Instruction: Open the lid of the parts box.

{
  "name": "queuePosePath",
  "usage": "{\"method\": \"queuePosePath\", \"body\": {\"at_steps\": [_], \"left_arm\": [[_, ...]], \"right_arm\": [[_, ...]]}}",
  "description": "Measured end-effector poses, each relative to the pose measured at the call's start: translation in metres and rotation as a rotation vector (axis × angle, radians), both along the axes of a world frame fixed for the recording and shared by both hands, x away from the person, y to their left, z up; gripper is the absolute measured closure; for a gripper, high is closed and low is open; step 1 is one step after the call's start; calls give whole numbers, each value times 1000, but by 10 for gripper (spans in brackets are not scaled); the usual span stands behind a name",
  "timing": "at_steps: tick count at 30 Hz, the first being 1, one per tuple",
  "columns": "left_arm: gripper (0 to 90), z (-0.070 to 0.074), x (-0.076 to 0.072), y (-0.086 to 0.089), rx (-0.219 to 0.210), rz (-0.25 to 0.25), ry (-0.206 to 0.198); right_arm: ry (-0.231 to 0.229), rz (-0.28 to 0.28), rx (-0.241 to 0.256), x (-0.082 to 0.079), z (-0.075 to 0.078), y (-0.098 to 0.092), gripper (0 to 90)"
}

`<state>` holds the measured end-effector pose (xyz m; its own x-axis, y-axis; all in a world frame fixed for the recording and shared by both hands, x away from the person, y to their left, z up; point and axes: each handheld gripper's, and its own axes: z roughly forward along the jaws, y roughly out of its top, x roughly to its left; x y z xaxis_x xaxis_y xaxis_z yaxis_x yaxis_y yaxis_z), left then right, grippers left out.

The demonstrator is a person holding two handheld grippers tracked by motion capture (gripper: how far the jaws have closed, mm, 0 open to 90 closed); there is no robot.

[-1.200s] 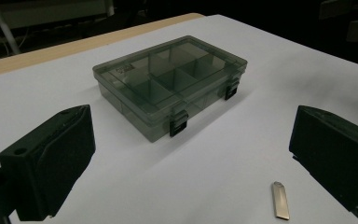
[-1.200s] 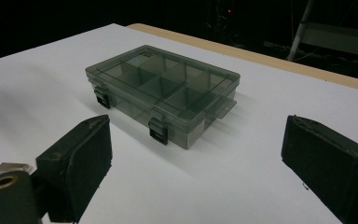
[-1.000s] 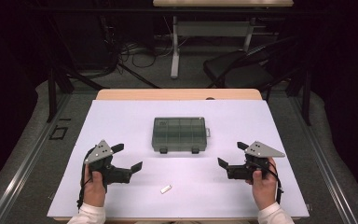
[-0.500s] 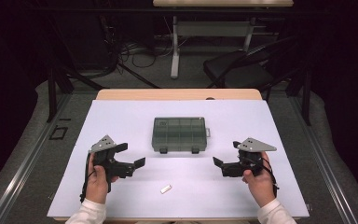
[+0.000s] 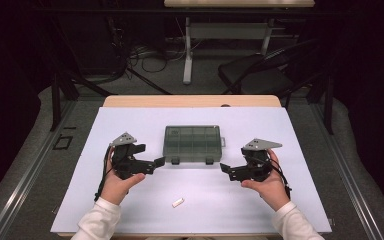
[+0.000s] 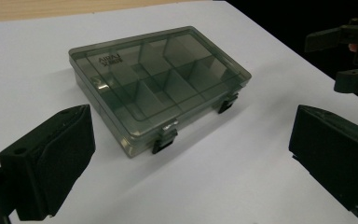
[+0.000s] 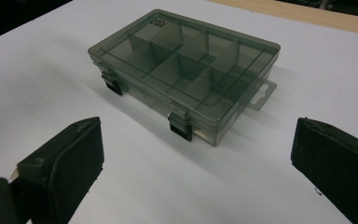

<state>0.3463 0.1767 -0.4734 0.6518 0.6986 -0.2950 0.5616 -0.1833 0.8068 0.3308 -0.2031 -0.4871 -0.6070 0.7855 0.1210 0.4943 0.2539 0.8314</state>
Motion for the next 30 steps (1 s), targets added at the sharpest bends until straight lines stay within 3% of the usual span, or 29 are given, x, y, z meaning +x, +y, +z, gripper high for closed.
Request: {"method": "queuePosePath", "body": {"at_steps": [10, 11, 13, 16, 18, 19, 22, 25, 26, 30], "left_arm": [[14, -3, 23, -5, 13, 25, -30], [17, -4, 27, -6, 16, 28, -29], [22, -4, 31, -6, 26, 32, -30], [75, -5, 35, -6, 39, 40, -35], [158, -6, 37, -7, 44, 49, -50], [162, -7, 38, -9, 53, 63, -75], [163, -8, 39, -11, 68, 74, -92], [229, -10, 41, -11, 74, 78, -91], [293, -12, 41, -12, 70, 66, -76], [343, -16, 39, -16, 109, 51, -70]], "right_arm": [[-38, -1, -7, 21, 2, 10, 153], [-29, 9, 20, 26, 1, 12, 162], [-25, 10, 27, 30, 0, 14, 180], [-33, -1, 28, 36, 0, 18, 215], [-34, -8, 27, 41, 0, 19, 226], [-34, -7, 18, 42, 0, 19, 239], [-45, -24, 18, 47, -2, 22, 312], [-49, -37, 8, 48, -4, 23, 377], [-59, -37, -9, 48, -6, 23, 421], [-83, -43, -20, 44, -11, 25, 489]]}}
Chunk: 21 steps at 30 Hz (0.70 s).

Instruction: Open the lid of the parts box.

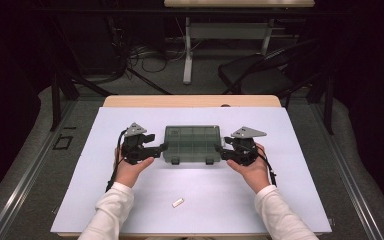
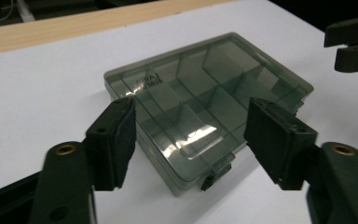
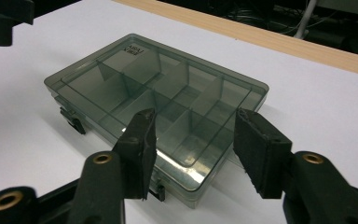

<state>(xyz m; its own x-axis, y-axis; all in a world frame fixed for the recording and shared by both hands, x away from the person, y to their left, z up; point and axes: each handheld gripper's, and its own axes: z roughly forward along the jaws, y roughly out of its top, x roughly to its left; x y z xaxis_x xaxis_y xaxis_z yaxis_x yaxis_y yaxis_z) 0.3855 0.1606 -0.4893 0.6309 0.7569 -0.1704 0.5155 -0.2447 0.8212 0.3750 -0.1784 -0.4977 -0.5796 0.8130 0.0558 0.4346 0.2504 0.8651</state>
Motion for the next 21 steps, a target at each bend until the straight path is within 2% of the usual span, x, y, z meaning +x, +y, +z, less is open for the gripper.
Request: {"method": "queuePosePath", "body": {"at_steps": [1, 3, 4, 8, 9, 12, 15, 17, 21], "left_arm": [[349, -1, -1, -2, 5, -1, 5], [438, -2, -4, -4, 13, -7, -6], [454, -3, -5, -5, 7, -9, -9], [455, -4, -8, -7, -4, -2, -6], [469, -5, -10, -7, -7, 5, 1], [491, -7, -12, -8, -26, 15, 1], [498, -13, -15, -10, -63, -15, 14], [538, -16, -18, -11, -79, -25, 5], [620, -21, -21, -13, -102, -54, 6]], "right_arm": [[-4, 9, -6, -1, -2, 0, 498], [-5, 15, -7, -2, -4, 2, 509], [5, 7, 8, -5, -6, 3, 516], [9, -2, 26, -8, -8, 4, 526], [20, 11, 46, -10, -10, 4, 528], [18, 31, 51, -12, -11, 5, 537], [-9, 56, 40, -16, -16, 7, 559], [-17, 72, 43, -18, -19, 9, 572], [-2, 87, 38, -21, -26, 12, 587]]}}
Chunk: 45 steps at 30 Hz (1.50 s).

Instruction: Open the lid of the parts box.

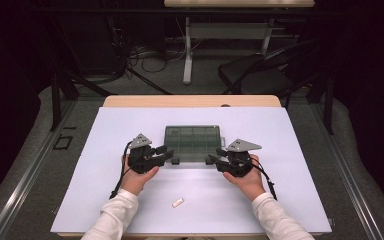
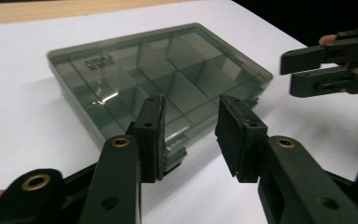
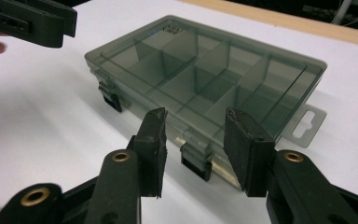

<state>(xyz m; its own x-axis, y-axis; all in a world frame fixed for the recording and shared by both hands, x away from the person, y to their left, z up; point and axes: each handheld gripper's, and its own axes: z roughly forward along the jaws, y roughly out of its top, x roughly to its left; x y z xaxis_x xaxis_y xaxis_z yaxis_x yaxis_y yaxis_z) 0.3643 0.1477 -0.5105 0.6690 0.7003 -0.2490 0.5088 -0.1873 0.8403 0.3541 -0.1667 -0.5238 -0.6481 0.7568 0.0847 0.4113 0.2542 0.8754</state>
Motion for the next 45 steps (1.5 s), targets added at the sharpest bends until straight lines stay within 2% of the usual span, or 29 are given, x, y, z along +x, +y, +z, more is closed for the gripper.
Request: {"method": "queuePosePath", "body": {"at_steps": [2, 7, 11, 12, 15, 18, 21, 22, 25, 32, 45], "left_arm": [[620, -2, -1, -1, -1, -10, 15], [626, -8, -3, -2, 17, 9, 55], [705, -13, -5, 0, 14, 27, 83], [705, -15, -5, 0, 16, 26, 90], [783, -20, -4, 0, 18, 41, 110], [835, -22, -4, -2, 32, 43, 106], [851, -25, -5, -3, 49, 45, 107], [867, -26, -5, -4, 56, 48, 108], [885, -29, -3, -4, 66, 56, 123], [900, -34, -1, -4, 53, 61, 149], [900, -38, -1, -7, 60, 56, 158]], "right_arm": [[6, 2, -5, -1, -1, 0, 587], [25, -13, -21, -4, -4, 0, 628], [50, -17, -13, -6, -10, -2, 680], [57, -20, -15, -6, -11, -1, 691], [67, -26, -35, -6, -16, 1, 763], [68, -24, -59, -5, -20, 4, 836], [74, -35, -66, -4, -23, 4, 863], [93, -43, -56, -2, -25, 3, 894], [111, -47, -43, 0, -26, 2, 899], [148, -57, -8, 5, -31, 0, 900], [153, -64, 15, 7, -33, 0, 900]]}}
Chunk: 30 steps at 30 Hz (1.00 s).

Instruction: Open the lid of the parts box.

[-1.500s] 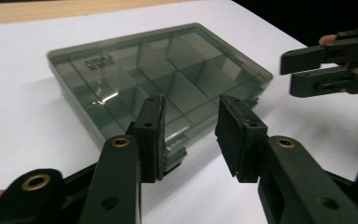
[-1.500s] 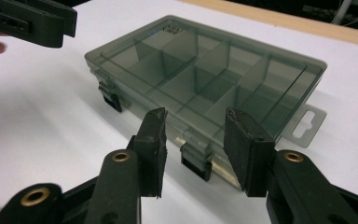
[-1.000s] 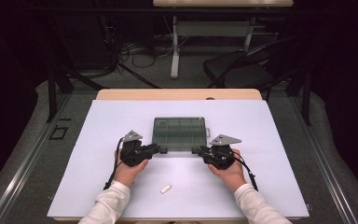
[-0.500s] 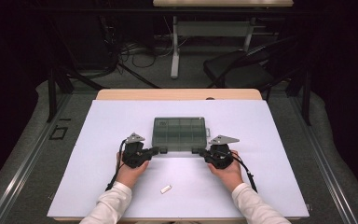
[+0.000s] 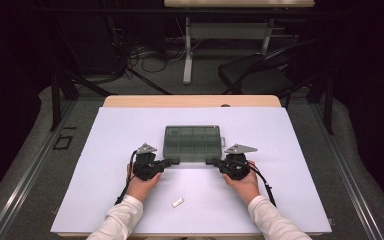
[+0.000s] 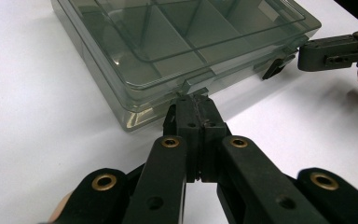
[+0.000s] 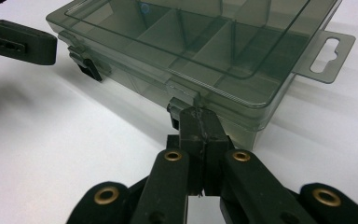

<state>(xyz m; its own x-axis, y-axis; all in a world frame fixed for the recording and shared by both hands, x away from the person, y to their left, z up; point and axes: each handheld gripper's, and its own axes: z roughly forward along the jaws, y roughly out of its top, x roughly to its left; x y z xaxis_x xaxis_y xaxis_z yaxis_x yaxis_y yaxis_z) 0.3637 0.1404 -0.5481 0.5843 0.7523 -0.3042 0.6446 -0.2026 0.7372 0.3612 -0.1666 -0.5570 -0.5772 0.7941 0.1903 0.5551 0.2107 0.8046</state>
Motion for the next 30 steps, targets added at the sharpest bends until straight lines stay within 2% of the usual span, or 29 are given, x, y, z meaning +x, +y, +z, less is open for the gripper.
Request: {"method": "queuePosePath", "body": {"at_steps": [8, 13, 17, 22, 26, 30], "left_arm": [[900, 0, -1, -2, 3, -3, -6], [900, 1, -1, -1, 6, -2, -13], [900, 2, 0, 0, -7, 20, -21], [900, 5, 1, 1, 2, 50, -41], [900, 7, -1, 0, 10, 56, -55], [900, 8, -1, -1, 7, 59, -66]], "right_arm": [[-7, 2, 10, 0, 1, 0, 900], [-21, -5, 41, 0, 6, -2, 900], [-29, -10, 50, 0, 8, -5, 900], [-36, -17, 64, 0, 11, -7, 900], [-44, -29, 68, 1, 14, -10, 900], [-34, -17, 69, 1, 13, -10, 900]]}}
